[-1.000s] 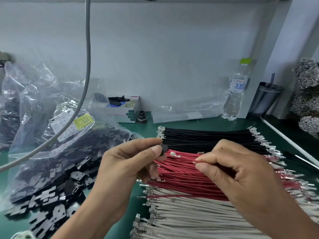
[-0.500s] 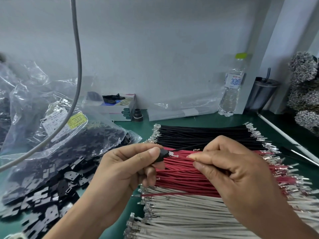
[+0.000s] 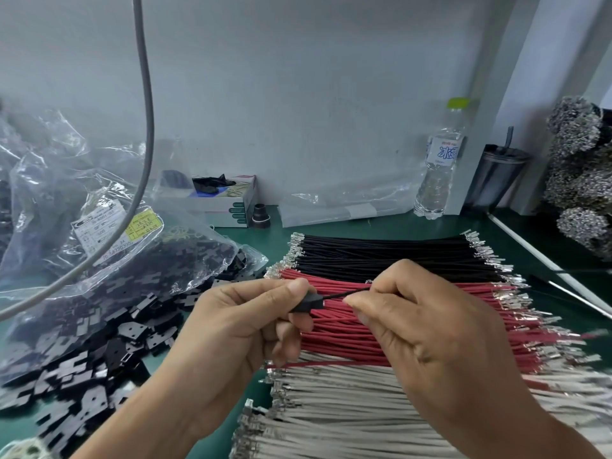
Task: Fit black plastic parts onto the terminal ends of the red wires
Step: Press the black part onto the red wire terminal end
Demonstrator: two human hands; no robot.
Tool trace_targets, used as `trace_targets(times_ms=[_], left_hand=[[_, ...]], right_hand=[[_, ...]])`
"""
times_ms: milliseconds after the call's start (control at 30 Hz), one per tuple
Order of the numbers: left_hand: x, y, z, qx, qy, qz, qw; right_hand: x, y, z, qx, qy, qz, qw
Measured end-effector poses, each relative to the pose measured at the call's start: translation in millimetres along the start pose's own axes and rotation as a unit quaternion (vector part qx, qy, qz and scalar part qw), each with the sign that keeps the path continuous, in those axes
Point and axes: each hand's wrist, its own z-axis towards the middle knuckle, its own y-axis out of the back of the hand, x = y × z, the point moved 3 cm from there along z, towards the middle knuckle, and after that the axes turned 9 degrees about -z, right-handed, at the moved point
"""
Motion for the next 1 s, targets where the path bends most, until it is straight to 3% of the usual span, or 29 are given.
trace_targets(times_ms=[200,467,633,667,733,800,867,1000], left_hand=[[-3,-6,-6,0.007,-0.192,0.232,0.953],[4,0,-7,0.05,-0.166,0.238,0.956],[5,7,-1,0.031,-0.182,0.254,0.949],[5,7,-1,0.02,-0.189,0.255,0.948],[5,7,0,0.018,-0.208,0.282,0.937],[6,4,0,0.022,-0.221,0.306,0.926],[7,3,1,0.019,-0.225,0.311,0.923],[7,9,2,0.0,-0.219,0.278,0.935]], right_hand=[[-7,1,-1,0.046,-0.061,0.083,0.994],[-2,1,-2,0.052,-0.043,0.106,0.992],[2,18,0,0.043,0.004,-0.025,0.999],[9,19,0,0.064,0.02,-0.016,0.998],[26,8,-4,0.189,0.056,0.007,0.98],[35,-5,-13,0.265,0.03,0.031,0.963],[34,-7,-17,0.29,-0.034,0.072,0.954],[34,-7,-16,0.28,-0.029,0.063,0.958]])
